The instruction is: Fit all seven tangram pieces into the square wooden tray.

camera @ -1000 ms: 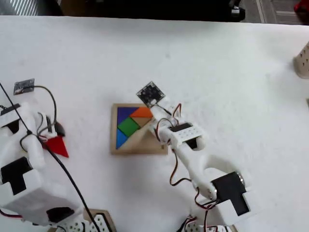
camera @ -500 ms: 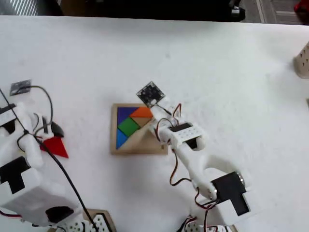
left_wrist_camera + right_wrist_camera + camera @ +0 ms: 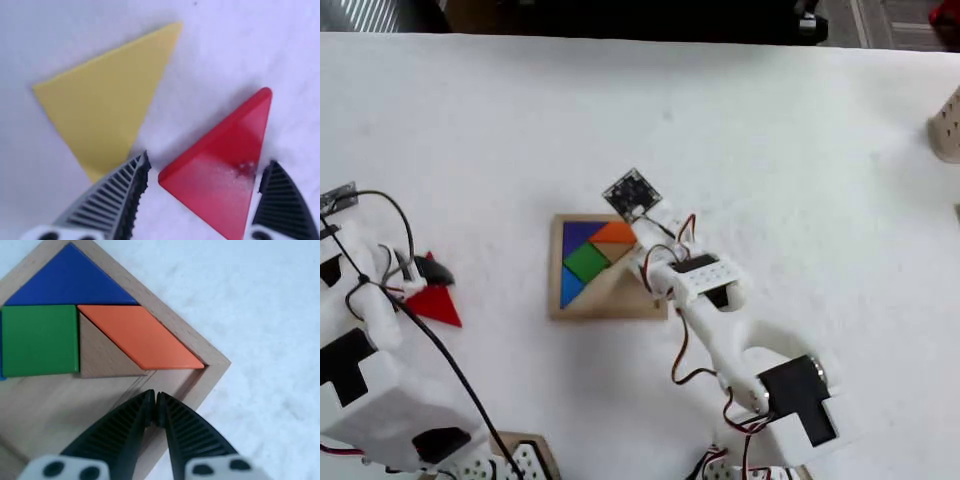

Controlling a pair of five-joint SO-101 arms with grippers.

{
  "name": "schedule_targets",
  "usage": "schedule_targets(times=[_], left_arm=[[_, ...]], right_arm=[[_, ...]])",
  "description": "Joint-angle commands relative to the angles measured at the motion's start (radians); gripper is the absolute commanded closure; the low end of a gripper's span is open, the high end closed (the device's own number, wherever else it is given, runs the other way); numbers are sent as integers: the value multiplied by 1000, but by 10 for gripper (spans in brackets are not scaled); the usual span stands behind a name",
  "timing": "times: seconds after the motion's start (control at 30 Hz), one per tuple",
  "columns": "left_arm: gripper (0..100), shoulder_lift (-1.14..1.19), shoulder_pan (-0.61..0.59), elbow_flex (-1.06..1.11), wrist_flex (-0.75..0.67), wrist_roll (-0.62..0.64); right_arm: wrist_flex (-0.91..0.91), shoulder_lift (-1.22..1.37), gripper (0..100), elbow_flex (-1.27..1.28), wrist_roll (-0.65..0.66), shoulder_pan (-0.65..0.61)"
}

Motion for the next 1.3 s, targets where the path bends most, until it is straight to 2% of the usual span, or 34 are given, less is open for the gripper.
schedule_targets(times=[0.0,0.13,0.53,0.77,1.07,1.27], left_arm=[[651,-12,-7,20,9,-20],[658,-12,-7,26,11,-74],[669,-12,10,20,43,-69],[669,-13,21,18,52,23],[669,-12,87,21,37,28],[669,-12,90,25,35,28]], right_arm=[[7,-2,981,-35,21,-2],[7,-2,981,-35,21,-2],[7,-2,981,-35,21,-2],[7,-2,981,-35,21,-2],[7,-2,981,-35,21,-2],[7,-2,981,-35,21,-1]])
